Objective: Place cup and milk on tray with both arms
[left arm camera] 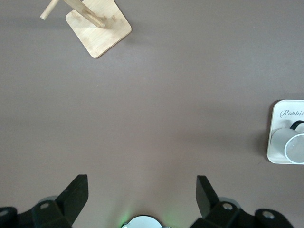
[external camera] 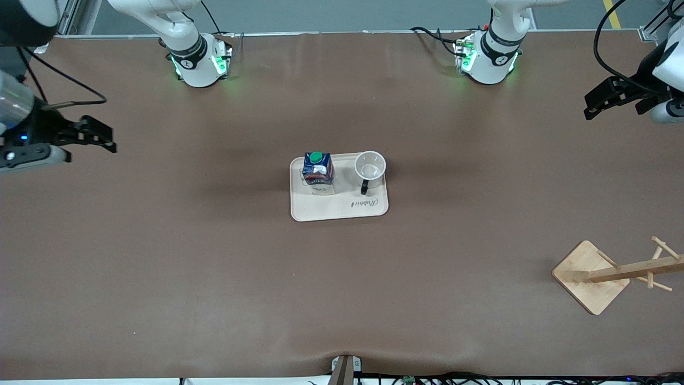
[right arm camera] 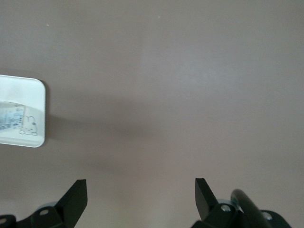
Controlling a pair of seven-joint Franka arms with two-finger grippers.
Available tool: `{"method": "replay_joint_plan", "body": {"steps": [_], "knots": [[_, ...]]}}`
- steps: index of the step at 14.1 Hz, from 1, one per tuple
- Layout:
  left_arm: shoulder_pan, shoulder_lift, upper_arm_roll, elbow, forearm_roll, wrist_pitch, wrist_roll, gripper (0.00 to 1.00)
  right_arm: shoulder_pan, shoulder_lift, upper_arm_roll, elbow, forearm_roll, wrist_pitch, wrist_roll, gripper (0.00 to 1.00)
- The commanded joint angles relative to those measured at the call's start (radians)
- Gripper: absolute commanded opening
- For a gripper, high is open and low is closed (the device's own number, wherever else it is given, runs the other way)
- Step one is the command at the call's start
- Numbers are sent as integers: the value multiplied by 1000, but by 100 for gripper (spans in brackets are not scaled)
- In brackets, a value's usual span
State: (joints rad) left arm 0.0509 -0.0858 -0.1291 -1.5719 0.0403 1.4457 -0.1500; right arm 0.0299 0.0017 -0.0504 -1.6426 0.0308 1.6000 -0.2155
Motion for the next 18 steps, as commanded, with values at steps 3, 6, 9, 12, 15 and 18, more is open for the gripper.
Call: {"method": "replay_joint_plan", "body": {"steps": [3,6,9,12,15,18], "knots": [[0,-2,2,26,-17,-18,-5,100,-70,-25,20,1,-48,5,-35,100],[-11,29,0,47,-8,-12,-10,100,-108,-22,15,12,-48,2,-85,100],[-14,53,-7,59,-8,-4,-28,100,-105,-19,18,24,-45,-11,-79,100],[-14,66,-17,61,-5,18,-43,100,-102,1,18,84,-35,-29,-84,100],[-14,72,-21,61,-14,35,-45,100,-107,4,18,124,-34,-69,-85,100],[-14,86,-21,59,-5,56,-49,100,-110,4,18,142,-34,-72,-85,100]]}}
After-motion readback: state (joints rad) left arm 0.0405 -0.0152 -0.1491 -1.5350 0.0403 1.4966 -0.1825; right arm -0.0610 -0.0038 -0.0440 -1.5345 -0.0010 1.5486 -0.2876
